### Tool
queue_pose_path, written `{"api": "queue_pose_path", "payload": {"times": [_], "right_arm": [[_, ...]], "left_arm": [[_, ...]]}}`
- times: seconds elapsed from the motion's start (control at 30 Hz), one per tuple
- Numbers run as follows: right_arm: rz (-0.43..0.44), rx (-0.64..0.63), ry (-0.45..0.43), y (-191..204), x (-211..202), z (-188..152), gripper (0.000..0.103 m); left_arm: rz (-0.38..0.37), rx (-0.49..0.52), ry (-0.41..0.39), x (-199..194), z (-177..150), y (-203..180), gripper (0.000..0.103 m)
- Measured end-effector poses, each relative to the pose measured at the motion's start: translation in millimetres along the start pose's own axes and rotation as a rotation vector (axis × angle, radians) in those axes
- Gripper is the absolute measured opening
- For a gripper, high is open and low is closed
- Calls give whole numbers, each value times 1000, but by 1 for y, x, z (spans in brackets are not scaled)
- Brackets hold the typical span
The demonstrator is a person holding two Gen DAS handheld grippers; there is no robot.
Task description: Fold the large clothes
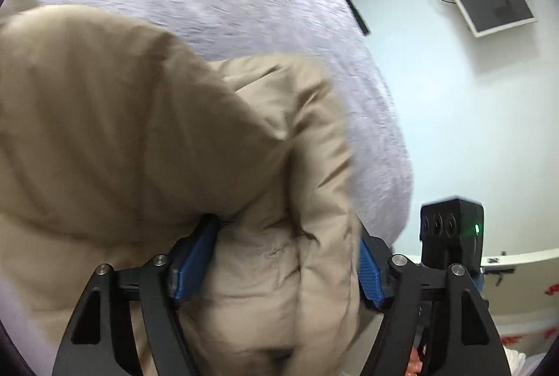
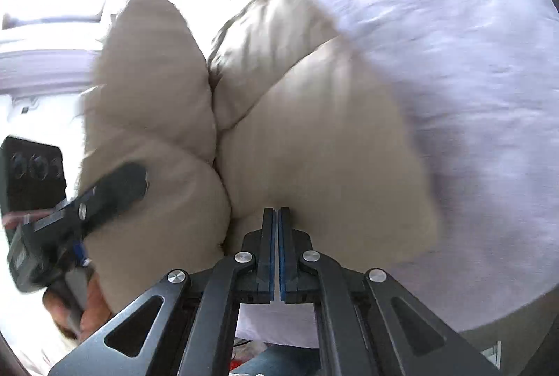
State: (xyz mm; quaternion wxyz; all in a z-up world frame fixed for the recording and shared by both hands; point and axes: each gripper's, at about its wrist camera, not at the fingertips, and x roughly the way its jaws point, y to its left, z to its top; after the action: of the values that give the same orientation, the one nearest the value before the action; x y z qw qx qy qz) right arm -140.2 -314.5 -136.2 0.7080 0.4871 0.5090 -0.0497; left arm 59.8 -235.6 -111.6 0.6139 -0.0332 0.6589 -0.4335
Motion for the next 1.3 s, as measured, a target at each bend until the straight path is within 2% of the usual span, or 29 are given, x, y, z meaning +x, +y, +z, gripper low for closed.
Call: {"api": "queue_pose_path", "payload": {"times": [0.03, 0.13, 0.17, 0.2, 0.27, 0.33, 0.43, 0.5, 0.57, 0.6, 0.63, 0.67, 0.73, 0.77, 0.83, 0.9, 1.0, 1.07, 1.13, 1.3], "right_arm": [[-9, 3, -8, -5, -7, 0, 2], [-30, 6, -29, -15, -28, -4, 4], [-27, 5, -38, -16, -36, -5, 13], [-23, 1, -45, -16, -42, -6, 35], [4, -17, -69, -13, -60, -12, 65], [86, -49, -87, -9, -78, -18, 65], [182, -132, -63, 20, -84, -32, 65], [168, -229, -43, 42, -79, -38, 65], [67, -346, -41, 62, -66, -45, 64], [32, -371, -38, 68, -60, -49, 54], [-39, -398, -24, 72, -48, -50, 41], [-124, -418, -11, 73, -35, -50, 17], [-232, -435, -3, 63, -18, -52, 16], [-262, -421, 3, 54, -11, -51, 15], [-273, -371, 14, 38, -5, -49, 15], [-289, -341, 27, 21, -2, -49, 15], [-279, -286, 53, 7, 8, -44, 15], [-274, -275, 60, 0, 14, -40, 15], [-277, -278, 67, -15, 21, -29, 16], [-294, -279, 84, -12, 42, -12, 15]], "left_arm": [[-19, -2, 10, 10, 6, -2, 79], [-37, -9, 30, 29, 17, -1, 79], [-37, -24, 34, 34, 20, 1, 79], [-40, -38, 38, 37, 23, 2, 79], [-40, -56, 42, 41, 30, 4, 79], [-28, -56, 49, 45, 34, 1, 79], [-13, -43, 64, 52, 41, 1, 79], [-10, -41, 70, 51, 46, -3, 79], [-6, -43, 72, 55, 54, -13, 79], [-9, -39, 65, 48, 56, -16, 79], [-16, -25, 47, 38, 59, -20, 79], [-17, -2, 20, 27, 59, -24, 79], [28, 57, -64, -6, 55, -32, 79], [75, 84, -113, -24, 52, -32, 79], [184, 110, -198, -52, 46, -24, 79], [280, 109, -249, -67, 41, -9, 79], [438, 73, -271, -71, 36, 29, 79], [467, 34, -255, -58, 38, 49, 79], [456, 24, -252, -40, 42, 55, 79], [490, 85, -244, 10, 64, 31, 79]]}}
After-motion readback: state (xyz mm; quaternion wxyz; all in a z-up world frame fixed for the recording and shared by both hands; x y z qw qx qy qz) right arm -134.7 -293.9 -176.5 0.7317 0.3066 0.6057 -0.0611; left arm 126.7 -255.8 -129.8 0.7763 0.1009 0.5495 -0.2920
